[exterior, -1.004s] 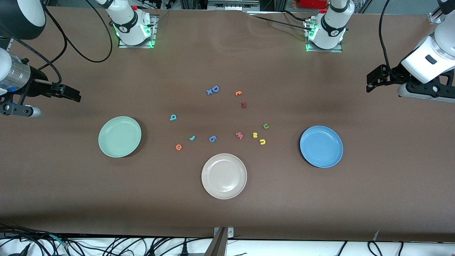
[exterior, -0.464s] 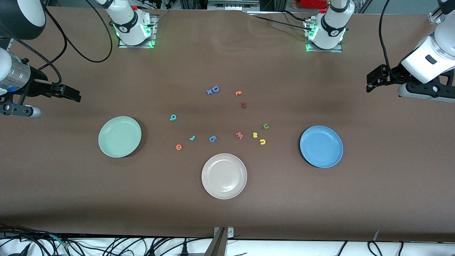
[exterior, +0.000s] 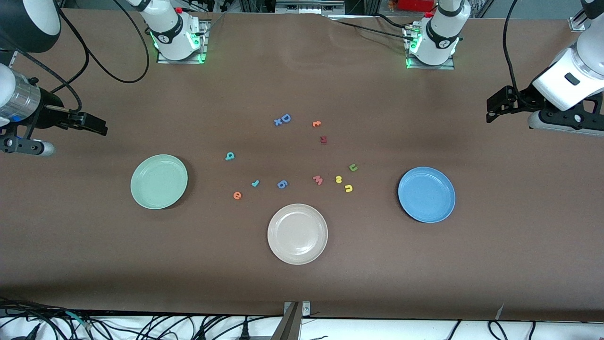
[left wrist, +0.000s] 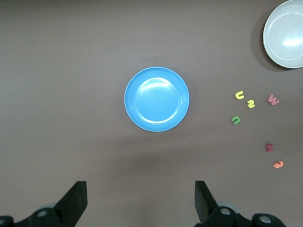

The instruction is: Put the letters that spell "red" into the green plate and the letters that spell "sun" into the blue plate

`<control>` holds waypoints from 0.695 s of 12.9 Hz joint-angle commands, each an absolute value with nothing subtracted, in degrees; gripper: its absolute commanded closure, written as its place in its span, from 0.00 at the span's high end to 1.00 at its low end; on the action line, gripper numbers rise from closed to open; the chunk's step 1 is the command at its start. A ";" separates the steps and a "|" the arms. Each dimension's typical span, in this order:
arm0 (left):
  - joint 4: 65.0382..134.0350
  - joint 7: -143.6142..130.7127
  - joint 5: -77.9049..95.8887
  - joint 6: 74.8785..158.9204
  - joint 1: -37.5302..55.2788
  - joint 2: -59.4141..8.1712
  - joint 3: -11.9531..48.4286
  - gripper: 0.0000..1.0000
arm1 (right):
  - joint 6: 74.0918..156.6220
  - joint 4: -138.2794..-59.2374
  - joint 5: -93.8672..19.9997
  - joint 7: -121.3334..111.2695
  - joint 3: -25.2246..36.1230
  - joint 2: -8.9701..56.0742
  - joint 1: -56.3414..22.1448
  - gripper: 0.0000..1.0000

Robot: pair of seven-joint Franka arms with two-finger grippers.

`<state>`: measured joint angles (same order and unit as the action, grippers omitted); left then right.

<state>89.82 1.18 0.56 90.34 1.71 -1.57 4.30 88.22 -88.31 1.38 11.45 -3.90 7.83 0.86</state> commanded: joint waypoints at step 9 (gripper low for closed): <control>89.48 2.02 0.26 88.24 3.86 -6.67 4.66 1.00 | 87.19 -87.98 0.53 10.72 -4.48 8.17 1.23 1.00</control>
